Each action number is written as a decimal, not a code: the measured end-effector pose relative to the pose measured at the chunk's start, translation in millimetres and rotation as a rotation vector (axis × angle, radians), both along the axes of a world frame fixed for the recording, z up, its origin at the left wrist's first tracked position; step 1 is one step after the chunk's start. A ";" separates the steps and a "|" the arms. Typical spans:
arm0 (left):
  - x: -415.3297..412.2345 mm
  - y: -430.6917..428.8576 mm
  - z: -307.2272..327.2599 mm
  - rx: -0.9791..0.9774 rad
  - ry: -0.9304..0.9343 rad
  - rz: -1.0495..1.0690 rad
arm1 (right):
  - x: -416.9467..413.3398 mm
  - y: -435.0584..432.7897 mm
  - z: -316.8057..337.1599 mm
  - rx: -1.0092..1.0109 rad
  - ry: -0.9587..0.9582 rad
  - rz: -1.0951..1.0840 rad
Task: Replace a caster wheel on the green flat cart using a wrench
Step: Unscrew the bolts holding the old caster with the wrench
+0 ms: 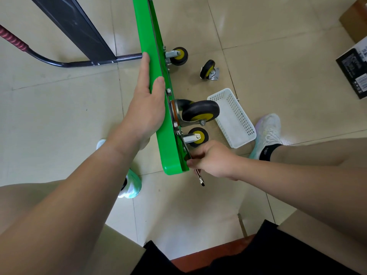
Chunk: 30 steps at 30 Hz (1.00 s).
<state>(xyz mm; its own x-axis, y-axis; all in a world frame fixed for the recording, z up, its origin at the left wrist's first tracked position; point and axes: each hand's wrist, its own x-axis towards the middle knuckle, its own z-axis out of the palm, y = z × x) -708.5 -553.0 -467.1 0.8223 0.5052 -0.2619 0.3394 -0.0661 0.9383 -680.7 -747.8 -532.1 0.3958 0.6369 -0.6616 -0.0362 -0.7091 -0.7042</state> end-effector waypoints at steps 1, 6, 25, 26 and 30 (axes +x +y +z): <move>-0.2 -0.4 0.9 0.001 -0.001 0.000 | 1.9 1.7 -4.7 -0.002 -0.007 0.004; -1.4 -1.7 3.6 0.022 -0.001 0.000 | 9.5 17.0 -32.0 -0.017 -0.109 -0.010; -1.8 -1.6 2.5 0.006 0.012 0.002 | -5.6 -19.8 1.8 -0.061 -0.085 -0.010; -1.7 -1.8 2.8 0.007 0.012 0.002 | -8.0 -20.6 4.4 -0.052 -0.072 -0.029; -1.2 -1.9 2.5 0.006 0.015 0.000 | -8.3 -17.1 11.3 -0.015 -0.055 -0.057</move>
<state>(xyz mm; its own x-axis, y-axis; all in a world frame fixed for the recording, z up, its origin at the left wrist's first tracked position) -709.7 -554.9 -464.5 0.8182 0.5072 -0.2709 0.3533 -0.0718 0.9327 -689.1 -764.9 -520.9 0.4670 0.6025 -0.6472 -0.0381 -0.7175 -0.6955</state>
